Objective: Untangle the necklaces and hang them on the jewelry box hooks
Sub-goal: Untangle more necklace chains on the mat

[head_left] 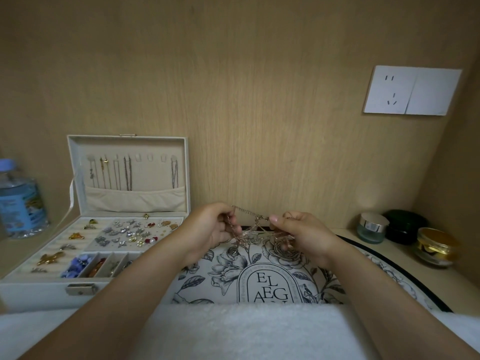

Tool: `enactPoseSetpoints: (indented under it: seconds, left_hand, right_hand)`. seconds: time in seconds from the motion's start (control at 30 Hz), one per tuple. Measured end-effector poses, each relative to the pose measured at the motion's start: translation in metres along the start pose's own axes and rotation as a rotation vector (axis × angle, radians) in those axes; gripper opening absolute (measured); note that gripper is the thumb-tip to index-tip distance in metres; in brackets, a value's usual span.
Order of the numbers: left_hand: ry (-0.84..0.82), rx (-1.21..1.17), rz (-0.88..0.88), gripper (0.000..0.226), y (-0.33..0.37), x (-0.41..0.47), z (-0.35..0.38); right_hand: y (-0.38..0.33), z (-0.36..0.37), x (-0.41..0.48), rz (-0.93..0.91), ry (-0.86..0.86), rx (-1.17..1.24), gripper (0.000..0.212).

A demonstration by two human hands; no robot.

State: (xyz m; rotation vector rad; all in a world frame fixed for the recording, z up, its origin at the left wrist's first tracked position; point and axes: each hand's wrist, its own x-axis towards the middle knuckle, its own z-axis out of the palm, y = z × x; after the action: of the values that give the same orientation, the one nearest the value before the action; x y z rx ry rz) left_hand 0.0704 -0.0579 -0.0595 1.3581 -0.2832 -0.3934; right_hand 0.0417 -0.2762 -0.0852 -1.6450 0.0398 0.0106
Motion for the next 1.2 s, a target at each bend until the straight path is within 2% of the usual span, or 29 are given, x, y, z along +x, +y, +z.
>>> enactPoseSetpoints:
  seconds: [0.07, 0.17, 0.33, 0.4, 0.5, 0.57, 0.7, 0.87, 0.93, 1.03, 1.13, 1.2]
  left_hand:
    - [-0.009, 0.016, 0.016, 0.022, 0.000, 0.000, -0.002]
    - [0.047, 0.190, 0.030, 0.015, -0.002, 0.001, -0.003]
    - [0.029, 0.100, -0.029, 0.009, -0.002, 0.000, -0.003]
    - [0.009, 0.093, -0.053, 0.007, -0.002, -0.001, -0.002]
    - [0.008, 0.123, -0.071, 0.007, -0.003, 0.000, -0.003]
    - [0.025, 0.247, -0.059, 0.010, -0.004, -0.001, -0.004]
    - [0.109, 0.671, 0.049, 0.014, -0.006, -0.004, -0.003]
    - [0.113, 0.877, 0.153, 0.010, -0.013, -0.001, -0.007]
    - [0.090, 0.936, 0.151, 0.010, -0.012, -0.001, -0.011]
    - [0.082, 1.123, 0.168, 0.012, -0.011, -0.002, -0.016]
    - [0.049, 1.369, 0.150, 0.019, -0.012, -0.003, -0.016]
    - [0.017, 1.520, 0.134, 0.022, -0.015, -0.003, -0.016]
  right_hand:
    - [-0.001, 0.001, 0.000, -0.001, -0.011, 0.128, 0.030]
    - [0.000, 0.001, 0.002, -0.002, 0.003, 0.286, 0.020]
    - [-0.002, 0.000, 0.004, 0.018, 0.031, 0.488, 0.016]
    - [-0.004, 0.001, 0.004, 0.034, 0.038, 0.512, 0.012]
    - [-0.008, 0.003, 0.003, 0.066, 0.062, 0.535, 0.019]
    - [-0.011, 0.002, 0.002, 0.087, 0.085, 0.529, 0.021]
    - [-0.013, -0.005, -0.002, 0.141, 0.108, 0.445, 0.018]
    - [-0.014, -0.013, -0.003, 0.208, 0.091, 0.426, 0.028]
    - [-0.015, -0.016, -0.002, 0.217, 0.077, 0.277, 0.029]
    - [-0.014, -0.020, -0.006, 0.188, 0.135, -0.264, 0.017]
    - [-0.013, -0.025, -0.007, 0.140, 0.175, -0.800, 0.020]
    - [-0.012, -0.028, -0.006, 0.189, 0.174, -1.046, 0.024]
